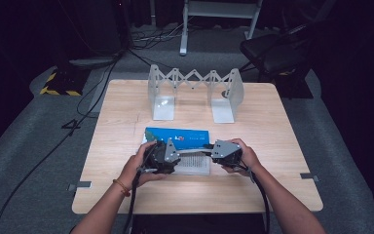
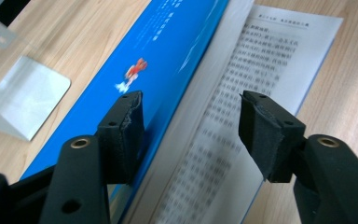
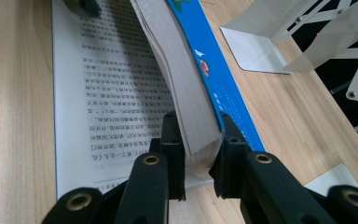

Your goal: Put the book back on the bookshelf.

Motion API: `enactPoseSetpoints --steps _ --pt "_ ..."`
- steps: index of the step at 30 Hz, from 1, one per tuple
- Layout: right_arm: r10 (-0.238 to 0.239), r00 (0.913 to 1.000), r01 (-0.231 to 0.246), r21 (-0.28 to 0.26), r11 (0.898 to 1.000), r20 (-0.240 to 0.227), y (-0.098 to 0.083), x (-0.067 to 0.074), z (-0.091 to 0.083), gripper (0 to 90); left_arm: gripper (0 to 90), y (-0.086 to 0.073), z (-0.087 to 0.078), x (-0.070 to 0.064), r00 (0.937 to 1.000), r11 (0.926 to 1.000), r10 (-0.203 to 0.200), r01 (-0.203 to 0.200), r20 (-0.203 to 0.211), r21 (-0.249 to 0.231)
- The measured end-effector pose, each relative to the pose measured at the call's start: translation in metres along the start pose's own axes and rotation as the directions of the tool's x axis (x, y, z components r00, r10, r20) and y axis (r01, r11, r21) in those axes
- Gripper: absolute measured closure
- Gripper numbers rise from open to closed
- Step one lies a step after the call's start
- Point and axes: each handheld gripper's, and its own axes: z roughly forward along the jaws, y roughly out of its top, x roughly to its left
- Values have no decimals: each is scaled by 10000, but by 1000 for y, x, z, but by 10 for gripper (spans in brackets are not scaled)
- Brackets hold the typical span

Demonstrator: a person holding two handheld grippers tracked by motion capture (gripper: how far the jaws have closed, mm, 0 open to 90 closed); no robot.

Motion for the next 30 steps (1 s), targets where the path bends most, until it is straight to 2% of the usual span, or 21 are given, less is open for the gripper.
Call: enactPoseSetpoints --steps 3,4,6,10,13,15,18,19,20,21,23,25,27,28,30 --pt "-74 10000 74 73 9999 -2 3 1 0 777 387 3 5 0 9993 9999 -118 121 -363 87" --pt "-103 9999 103 64 9999 -17 4 2 0 778 392 4 5 0 9990 9997 -256 256 -374 -6" --pt "-161 9999 161 73 9998 0 5 2 0 779 418 4 5 0 9993 9997 -227 227 -283 -8" --pt "-255 9997 255 153 9996 41 8 5 1 780 465 5 9 -4 9990 9998 74 -66 -438 178" --pt "-216 9998 215 219 9995 52 9 6 2 779 502 5 11 -4 9983 9999 46 -38 -587 150" --pt "-197 9998 196 225 9996 53 10 7 2 779 521 5 10 -2 9979 9998 -211 206 -617 -79" --pt "-247 9997 247 223 9994 13 12 8 2 785 489 5 12 0 9956 9992 -354 336 -867 -218" --pt "-247 9997 247 223 9994 13 12 8 2 785 447 5 12 0 9956 9992 -354 336 -867 -218" --pt "-252 9997 252 216 9994 4 13 9 2 788 447 5 11 1 9959 9985 -461 436 -773 -345" --pt "-283 9996 283 202 9994 1 15 10 2 792 441 6 11 1 9954 9994 -257 235 -918 -250" --pt "-319 9995 319 215 9993 6 16 10 2 793 438 7 10 1 9953 9997 -105 81 -963 -248" --pt "-251 9997 252 133 9996 -67 16 10 2 794 425 9 10 3 9968 9993 -241 219 -756 -308" --pt "-237 9997 238 126 9996 -73 16 9 2 794 513 11 10 3 9977 9994 -46 23 -671 -352" --pt "-242 9997 243 128 9996 -75 16 9 2 793 522 12 11 2 9979 9994 29 -52 -648 -352" --pt "-227 9997 228 127 9997 -50 16 10 2 789 628 14 12 -2 9978 9984 436 -453 -498 -338"
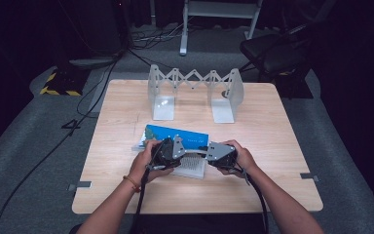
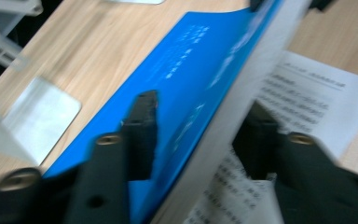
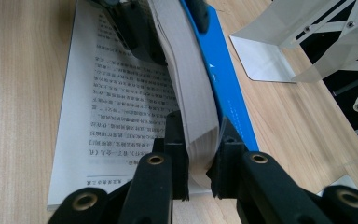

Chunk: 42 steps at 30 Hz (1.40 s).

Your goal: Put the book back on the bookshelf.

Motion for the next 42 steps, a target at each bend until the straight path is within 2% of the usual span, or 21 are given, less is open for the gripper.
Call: enactPoseSetpoints --steps 2,4,5,6,7,9,11,14,15,18,20,23,26,28,29,30,35,37,42 --pt "213 9998 -213 -45 9998 -22 -1 0 0 763 688 -2 0 1 9995 10000 58 -57 298 -32" --pt "379 9993 -380 -137 9992 -51 -1 0 0 748 714 -4 0 1 9995 9999 72 -70 320 -78" --pt "784 9969 -786 -320 9964 -71 -1 -1 -1 682 732 -6 0 1 9995 9998 108 -103 313 -161" --pt "784 9969 -786 -320 9964 -71 -1 -1 -1 682 732 -8 0 1 9996 9996 89 -81 281 -277" --pt "926 9957 -922 -441 9948 90 -2 -2 -2 644 747 -10 -2 3 9998 9989 18 -8 222 -474" --pt "1484 9882 -1451 -806 9861 366 -6 -8 -9 504 784 -13 -6 8 9997 9959 -200 211 131 -880" --pt "2053 9769 -2010 -718 9770 592 -16 -19 -16 420 801 -13 -10 11 9996 9946 -245 261 173 -1000" --pt "3199 9451 -3161 -614 9467 669 -36 -34 -21 383 806 -15 -12 12 9999 9935 -121 132 102 -1129" --pt "3414 9365 -3384 -493 9397 804 -43 -37 -21 378 807 -15 -13 12 9998 9925 -174 177 41 -1211" --pt "3597 9262 -3636 158 9314 1132 -59 -40 -12 341 809 -13 -19 15 9998 9902 -108 87 -141 -1396" --pt "3885 9159 -3942 431 9180 1011 -66 -39 -3 338 810 -13 -24 18 9995 9872 -193 150 -255 -1587" --pt "3852 9179 -3922 694 9173 955 -68 -37 6 332 811 -14 -30 22 9989 9860 -244 176 -390 -1656" --pt "3994 9137 -4047 769 9112 752 -65 -35 16 333 811 -17 -36 25 9983 9826 -358 270 -453 -1836" --pt "3926 9174 -3970 822 9141 648 -63 -33 23 330 812 -18 -40 27 9982 9825 -379 287 -465 -1839" --pt "3800 9241 -3822 974 9189 411 -61 -31 31 315 812 -20 -44 29 9982 9831 -410 327 -427 -1800" --pt "3800 9241 -3822 974 9189 411 -61 -31 31 315 811 -20 -44 29 9982 9831 -410 327 -427 -1800" --pt "3767 9261 -3722 1122 9214 -212 -56 -24 49 305 812 -22 -47 31 9973 9811 -513 407 -516 -1891" --pt "3766 9261 -3724 1051 9221 -229 -55 -25 51 304 811 -23 -49 32 9968 9803 -526 401 -598 -1936" --pt "4145 9087 -4101 793 9086 -488 -56 -27 56 322 811 -24 -54 34 9957 9767 -655 505 -659 -2085"
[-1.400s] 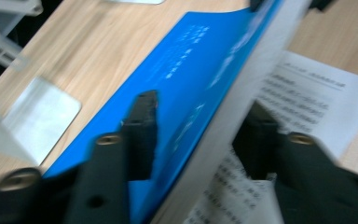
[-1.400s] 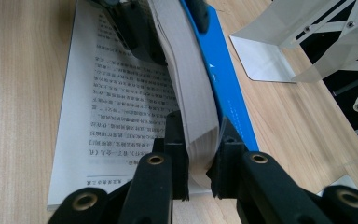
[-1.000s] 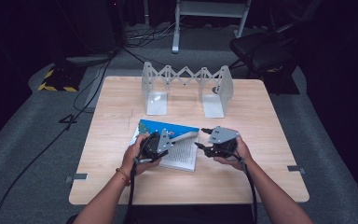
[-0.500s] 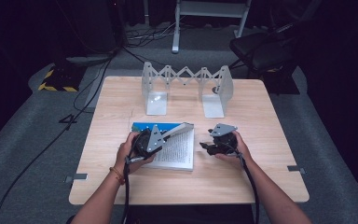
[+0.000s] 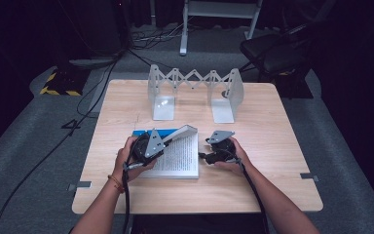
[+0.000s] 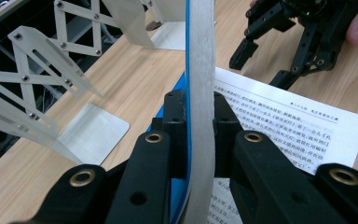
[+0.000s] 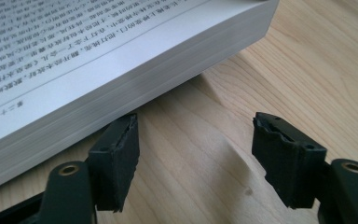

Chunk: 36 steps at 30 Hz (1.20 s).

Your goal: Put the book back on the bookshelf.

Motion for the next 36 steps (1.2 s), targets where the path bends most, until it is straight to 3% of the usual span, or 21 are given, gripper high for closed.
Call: enactPoseSetpoints --steps 6,11,17,18,19,20,21,22,23,24,25,26,28,30,33,35,36 --pt "-55 9998 58 -186 9998 173 5 0 7 318 811 0 -5 1 9999 9999 -116 115 -81 -82" --pt "517 9979 -561 -1232 9908 -391 8 0 0 398 810 -1 -8 5 9986 9985 -530 530 7 -120" --pt "720 9964 -789 -1737 9816 -455 13 3 -7 461 808 -1 -10 6 9965 9962 -835 834 59 261" --pt "810 9953 -898 -1899 9777 -533 14 4 -10 462 806 -2 -11 5 9941 9928 -1063 1050 195 584" --pt "858 9943 -967 -1972 9756 -629 14 4 -11 465 806 -2 -11 3 9945 9918 -1035 1021 144 771" --pt "1056 9886 -1286 -2366 9631 -1076 14 2 -14 457 806 -2 -9 0 9955 9900 -939 924 91 1067" --pt "1056 9886 -1286 -2366 9631 -1076 14 2 -14 457 805 -2 -9 0 9955 9900 -939 924 91 1067" --pt "1369 9713 -1933 -3099 9309 -1944 17 0 -21 455 805 -3 -4 -6 9979 9877 -611 573 221 1454" --pt "1292 9710 -1968 -3651 9099 -2012 27 2 -31 460 808 -4 0 -12 9995 9858 -259 222 196 1665" --pt "966 9818 -1520 -3708 9162 -1636 35 4 -35 485 809 -6 6 -18 9985 9806 -157 50 534 1960" --pt "533 9948 -795 -3364 9384 -865 45 7 -37 471 809 -6 6 -20 9990 9807 -202 121 397 1950" --pt "390 9974 -560 -3111 9487 -606 48 5 -37 467 809 -3 3 -17 9995 9838 -309 293 63 1767" --pt "726 9969 -778 -2633 9616 -296 45 -6 -36 425 809 -3 -3 -15 9998 9883 -195 197 -26 1515" --pt "974 9949 -1010 -2291 9682 -274 36 -13 -35 405 809 -5 -3 -14 9998 9891 -171 164 35 1464" --pt "467 9988 -440 -1413 9890 156 26 -12 -27 373 810 -6 -4 -16 9995 9921 204 -173 -234 1242" --pt "354 9992 -333 -951 9949 202 19 -13 -21 366 810 -5 -6 -15 9996 9950 163 -140 -227 989" --pt "311 9993 -298 -688 9972 186 14 -14 -20 357 811 -3 -7 -14 9997 9979 -15 30 -241 639"
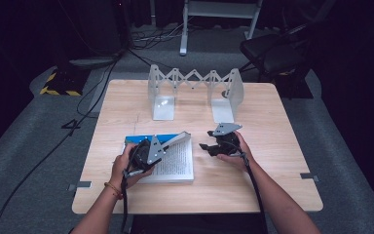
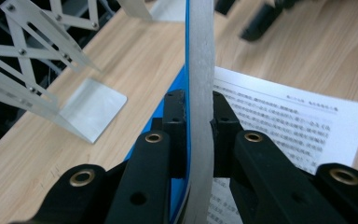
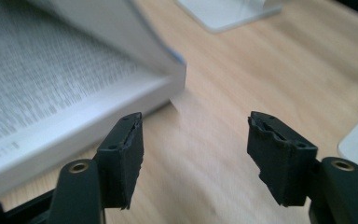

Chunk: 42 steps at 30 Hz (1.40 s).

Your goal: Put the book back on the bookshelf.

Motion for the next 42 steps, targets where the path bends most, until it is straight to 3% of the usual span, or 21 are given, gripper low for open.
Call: enactPoseSetpoints --steps 3,5,6,10,11,12,13,16,18,20,21,25,26,30,32,34,35,38,42 --pt "146 9998 -152 594 9981 101 -13 -7 0 347 810 14 2 -1 9998 9991 159 -164 -138 -395" --pt "146 9997 -161 758 9970 201 -18 -9 -1 349 811 18 3 -3 10000 9980 93 -91 23 -621" --pt "210 9993 -243 1096 9937 312 -29 -12 -1 347 811 29 5 -5 9997 9948 156 -136 193 -1014" --pt "280 9992 -304 904 9954 278 -35 -14 -3 342 811 44 11 -9 9976 9886 192 -89 671 -1504" --pt "280 9992 -305 884 9956 291 -36 -15 -3 358 811 51 14 -12 9972 9883 391 -292 633 -1499" --pt "284 9995 -290 590 9978 112 -39 -19 -8 345 810 53 16 -13 9970 9884 398 -296 658 -1490" --pt "338 9986 -355 427 9985 406 -41 -21 -11 367 811 54 18 -13 9968 9877 306 -189 733 -1553" --pt "821 9964 -827 -273 9962 -208 -47 -27 -22 397 810 51 21 -11 9948 9833 121 64 1007 -1817" --pt "637 9971 -668 -773 9948 -422 -44 -26 -31 428 810 48 20 -10 9937 9809 -20 237 1116 -1931" --pt "619 9973 -652 -859 9942 -408 -43 -24 -32 445 809 46 19 -10 9928 9791 -111 349 1189 -2006" --pt "771 9955 -832 -1192 9894 -550 -41 -24 -34 472 808 44 18 -9 9918 9773 -239 497 1259 -2060" --pt "851 9948 -935 -1744 9802 -553 -32 -21 -45 502 803 32 18 -7 9769 9664 -804 1250 1980 -2245" --pt "830 9952 -909 -1807 9793 -511 -30 -20 -47 503 800 30 19 -8 9721 9683 -845 1319 2187 -2120" --pt "907 9951 -965 -1903 9770 -394 -26 -15 -45 557 793 27 21 -16 9656 9813 -737 1148 2495 -1543" --pt "1029 9933 -1117 -2017 9731 -534 -23 -14 -43 568 790 27 24 -20 9580 9897 -736 1043 2770 -977" --pt "1008 9925 -1130 -2064 9719 -685 -21 -12 -42 607 785 31 23 -27 9685 9977 -232 381 2481 -554" --pt "1050 9923 -1166 -2074 9713 -664 -20 -12 -41 606 785 33 22 -27 9697 9987 -89 208 2441 -461" --pt "1258 9889 -1403 -2171 9660 -789 -19 -13 -39 607 803 32 21 -23 9650 9987 -129 256 2621 -452" --pt "1339 9867 -1521 -2344 9602 -920 -14 -11 -39 656 805 31 19 -21 9679 9980 -127 280 2511 -574"
